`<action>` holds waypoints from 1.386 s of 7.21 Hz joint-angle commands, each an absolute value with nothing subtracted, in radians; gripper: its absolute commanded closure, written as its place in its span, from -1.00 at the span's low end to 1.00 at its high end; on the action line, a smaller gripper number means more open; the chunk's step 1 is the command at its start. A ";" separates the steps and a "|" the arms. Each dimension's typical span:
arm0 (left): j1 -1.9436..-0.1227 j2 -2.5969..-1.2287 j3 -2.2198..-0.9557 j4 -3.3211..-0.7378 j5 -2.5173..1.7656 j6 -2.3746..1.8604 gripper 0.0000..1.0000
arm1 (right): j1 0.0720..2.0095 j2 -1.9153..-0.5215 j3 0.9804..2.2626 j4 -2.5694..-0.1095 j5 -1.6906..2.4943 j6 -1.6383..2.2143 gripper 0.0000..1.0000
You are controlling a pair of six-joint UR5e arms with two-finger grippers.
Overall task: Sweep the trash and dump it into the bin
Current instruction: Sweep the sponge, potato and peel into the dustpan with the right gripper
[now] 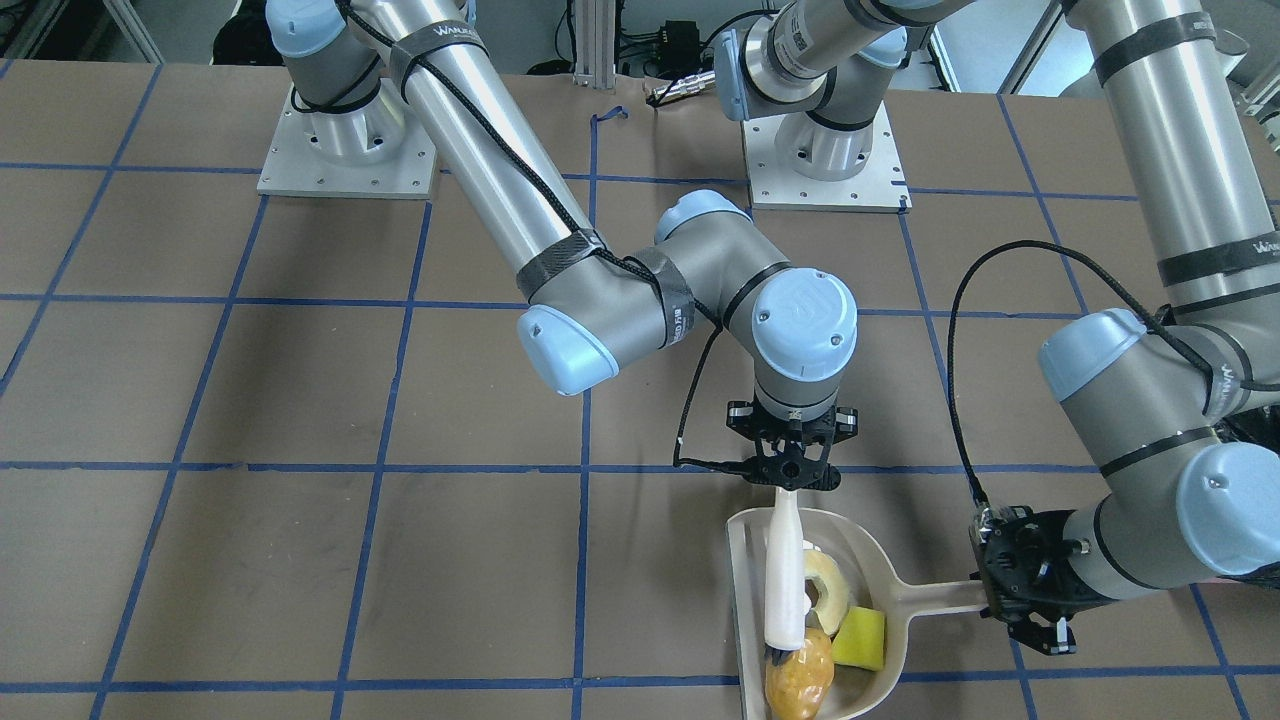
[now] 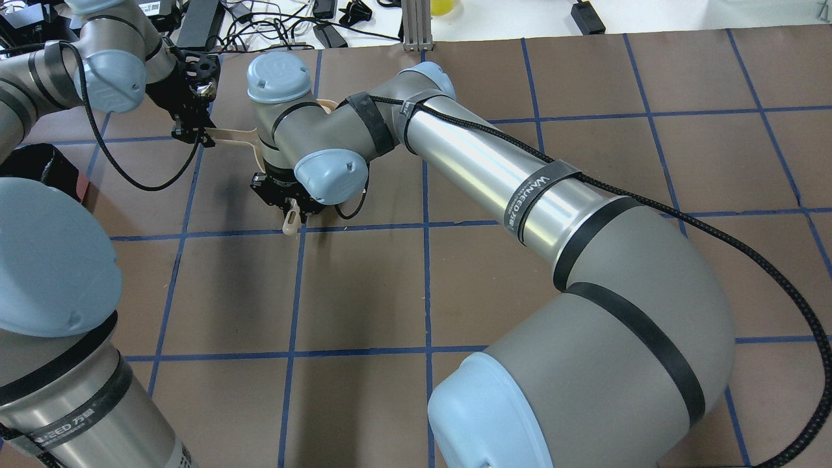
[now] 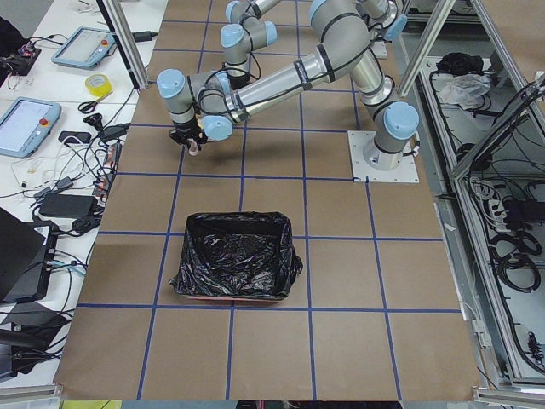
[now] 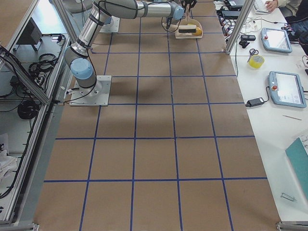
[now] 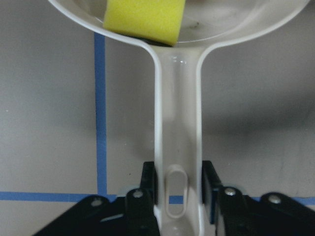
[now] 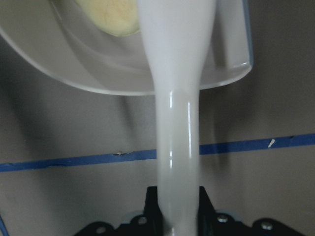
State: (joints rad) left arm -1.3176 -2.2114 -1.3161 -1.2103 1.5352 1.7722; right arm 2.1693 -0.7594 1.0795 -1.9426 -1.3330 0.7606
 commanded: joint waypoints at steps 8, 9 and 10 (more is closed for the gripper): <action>-1.310 -2.207 -1.322 -1.210 1.503 1.773 1.00 | 2.157 -0.889 1.086 -1.726 -1.394 0.792 1.00; -1.292 -2.210 -1.330 -1.212 1.433 1.788 1.00 | 2.117 -0.919 1.101 -1.624 -1.486 0.772 1.00; -1.266 -2.207 -1.333 -1.213 1.422 1.790 1.00 | 2.068 -0.964 1.145 -1.608 -1.503 0.687 1.00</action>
